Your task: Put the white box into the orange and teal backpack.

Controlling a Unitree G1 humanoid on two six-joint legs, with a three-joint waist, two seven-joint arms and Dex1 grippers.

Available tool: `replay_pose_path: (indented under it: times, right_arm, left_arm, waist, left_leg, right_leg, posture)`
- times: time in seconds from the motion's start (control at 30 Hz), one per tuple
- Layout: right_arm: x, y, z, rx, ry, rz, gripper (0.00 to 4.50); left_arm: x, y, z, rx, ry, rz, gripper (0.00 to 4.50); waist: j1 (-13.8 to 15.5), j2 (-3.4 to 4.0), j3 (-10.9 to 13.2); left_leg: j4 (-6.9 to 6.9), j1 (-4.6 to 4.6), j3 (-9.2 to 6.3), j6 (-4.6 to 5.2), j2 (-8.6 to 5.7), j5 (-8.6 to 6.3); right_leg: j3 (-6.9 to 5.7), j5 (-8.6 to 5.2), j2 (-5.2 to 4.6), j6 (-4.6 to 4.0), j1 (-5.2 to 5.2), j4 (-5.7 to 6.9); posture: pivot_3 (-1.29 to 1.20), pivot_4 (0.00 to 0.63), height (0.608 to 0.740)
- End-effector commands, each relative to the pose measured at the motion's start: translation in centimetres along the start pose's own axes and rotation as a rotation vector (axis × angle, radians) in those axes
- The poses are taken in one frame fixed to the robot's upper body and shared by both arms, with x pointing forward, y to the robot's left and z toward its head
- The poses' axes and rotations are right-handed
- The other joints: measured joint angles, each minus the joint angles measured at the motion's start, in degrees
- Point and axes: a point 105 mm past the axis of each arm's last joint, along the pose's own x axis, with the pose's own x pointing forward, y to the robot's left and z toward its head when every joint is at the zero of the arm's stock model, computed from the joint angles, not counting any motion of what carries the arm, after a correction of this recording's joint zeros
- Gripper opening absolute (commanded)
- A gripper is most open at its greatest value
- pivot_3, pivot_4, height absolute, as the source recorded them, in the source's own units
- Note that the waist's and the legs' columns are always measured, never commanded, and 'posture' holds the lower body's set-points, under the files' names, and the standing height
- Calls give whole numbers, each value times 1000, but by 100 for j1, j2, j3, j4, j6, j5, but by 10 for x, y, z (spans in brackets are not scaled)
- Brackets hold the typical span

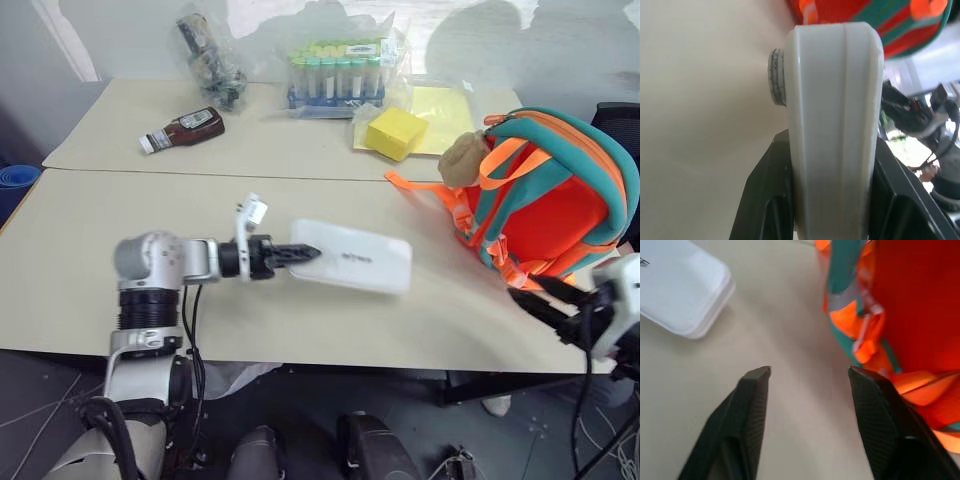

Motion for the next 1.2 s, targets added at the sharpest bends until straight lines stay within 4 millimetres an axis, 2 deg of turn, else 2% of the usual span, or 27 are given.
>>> replay_pose_path:
  times: [0.03,0.1,0.3,0.43,0.5,0.6,0.8,0.87,0.97,1.07,1.13,1.2]
  right_arm:
    - [3,-8,22,36,-98,-74,3994]
    - [18,-6,30,73,-143,-86,4497]
    - [83,-4,52,172,-206,-95,4500]
    - [118,-2,62,206,-236,-101,4500]
    - [127,-4,64,204,-245,-112,4500]
    - [134,-2,67,166,-265,-107,3883]
    - [128,8,79,141,-321,-25,1782]
    - [127,16,81,119,-324,28,992]
    - [125,32,79,62,-312,129,78]
    - [117,59,83,44,-313,302,34]
    - [106,78,90,31,-327,421,34]
    - [98,92,96,33,-324,499,34]
  left_arm:
    - [-13,-28,23,90,-87,-86,1282]
    - [-22,-32,30,104,-121,-101,1282]
    - [-34,-44,46,148,-188,-124,1282]
    - [-33,-45,48,171,-195,-103,1282]
    - [-33,-44,48,176,-198,-90,1282]
    - [-34,-42,47,186,-204,-69,1282]
    - [-43,-38,52,208,-249,-26,1282]
    - [-44,-36,53,218,-253,-11,1282]
    - [-44,-35,53,228,-247,5,1282]
    - [-48,-34,69,264,-324,22,1282]
    - [-55,-32,92,268,-449,51,1282]
    - [-57,-35,106,286,-507,41,1282]
  waist:
    - [-17,0,0]
    - [-44,0,0]
    - [-82,2,2]
    - [-72,7,5]
    - [-63,8,5]
    - [-51,8,5]
    - [-79,10,7]
    - [-94,12,8]
    - [-100,13,8]
    - [-92,13,9]
    - [-73,15,11]
    - [-72,14,11]
  left_leg:
    - [0,-1,1,2,-3,-1]
    - [0,-1,6,4,-5,-2]
    - [-3,0,8,-4,1,1]
    - [-8,-5,11,-5,2,2]
    - [-7,-8,14,-5,0,2]
    - [-6,-13,14,-4,0,2]
    - [-7,-13,16,-6,4,3]
    - [-6,-8,21,-9,6,4]
    - [-7,-5,19,-15,9,8]
    - [-8,-6,18,-16,12,8]
    - [-7,-6,19,-16,10,8]
    - [-5,-7,18,-15,9,9]
  right_leg:
    - [1,0,-4,0,0,-1]
    - [2,1,-7,1,-1,-2]
    - [2,0,0,-1,-7,1]
    - [3,-1,0,-2,-13,-2]
    - [4,-1,-4,-2,-15,-3]
    - [1,-1,-6,-2,-15,-9]
    - [2,-1,-2,-1,-17,-7]
    - [2,-1,2,-2,-18,0]
    - [2,-1,5,-2,-18,3]
    - [1,-1,6,-2,-17,2]
    - [0,-1,5,-2,-17,2]
    - [-3,-1,4,-1,-17,2]
  posture:
    - [0,150,740]
    - [0,150,740]
    - [0,150,740]
    - [0,150,740]
    - [0,150,740]
    - [0,150,740]
    - [0,150,740]
    - [0,150,740]
    - [0,150,740]
    - [0,150,740]
    - [0,150,740]
    - [0,150,740]
